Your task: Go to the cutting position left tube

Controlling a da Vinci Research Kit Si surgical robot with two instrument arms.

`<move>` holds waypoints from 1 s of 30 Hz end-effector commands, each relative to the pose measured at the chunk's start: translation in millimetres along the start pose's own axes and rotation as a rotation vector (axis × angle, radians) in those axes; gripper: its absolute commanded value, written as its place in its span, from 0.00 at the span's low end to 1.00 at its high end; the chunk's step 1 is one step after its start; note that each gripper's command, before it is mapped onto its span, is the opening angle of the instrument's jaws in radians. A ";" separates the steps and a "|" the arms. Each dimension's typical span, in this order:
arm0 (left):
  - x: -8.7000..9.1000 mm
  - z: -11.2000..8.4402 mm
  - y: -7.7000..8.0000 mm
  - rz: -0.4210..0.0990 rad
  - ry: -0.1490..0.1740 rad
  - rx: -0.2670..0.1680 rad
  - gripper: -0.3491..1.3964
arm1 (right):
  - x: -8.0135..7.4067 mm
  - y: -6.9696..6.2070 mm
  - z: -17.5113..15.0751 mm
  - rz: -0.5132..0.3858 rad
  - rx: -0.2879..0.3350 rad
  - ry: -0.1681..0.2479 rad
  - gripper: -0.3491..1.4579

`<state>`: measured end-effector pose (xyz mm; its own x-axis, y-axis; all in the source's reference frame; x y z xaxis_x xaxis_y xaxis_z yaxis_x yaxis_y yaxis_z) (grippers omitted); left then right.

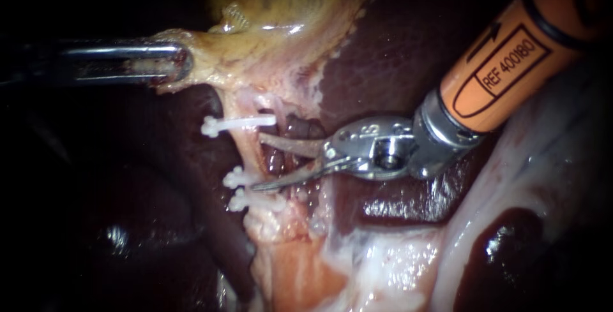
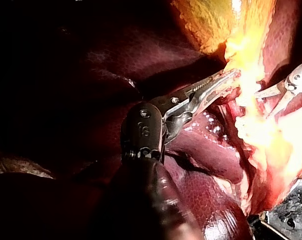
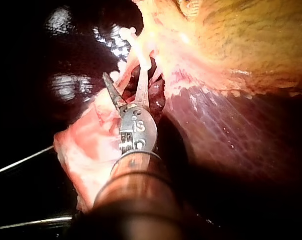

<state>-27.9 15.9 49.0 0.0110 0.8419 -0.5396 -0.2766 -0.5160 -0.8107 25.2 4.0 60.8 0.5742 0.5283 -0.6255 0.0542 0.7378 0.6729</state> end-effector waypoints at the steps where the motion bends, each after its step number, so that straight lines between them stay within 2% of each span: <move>1: 0.0 0.0 0.0 0.000 0.000 0.000 0.00 | 0.0 0.2 0.2 0.007 0.001 0.000 0.98; 6: 0.0 0.0 0.0 0.000 0.000 0.000 0.00 | 0.5 1.4 1.7 0.020 0.016 -0.003 0.98; 12: 0.0 0.0 0.0 0.000 0.000 0.000 0.00 | 1.1 2.1 4.6 0.040 0.048 -0.009 0.98; 19: -0.1 0.1 0.0 0.001 0.000 0.001 0.00 | 2.8 2.4 7.2 0.077 0.118 0.043 0.98; 23: -0.1 0.1 0.0 0.001 0.000 0.001 0.00 | 3.7 1.8 7.4 0.089 0.141 0.075 0.98; 30: -0.1 0.1 0.0 0.001 0.000 0.001 0.00 | 6.8 -0.8 5.8 0.115 0.201 0.148 0.98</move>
<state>-28.0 15.9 49.1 0.0110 0.8414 -0.5403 -0.2773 -0.5165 -0.8101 33.7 4.6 57.8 0.4562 0.6748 -0.5801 0.1695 0.5741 0.8011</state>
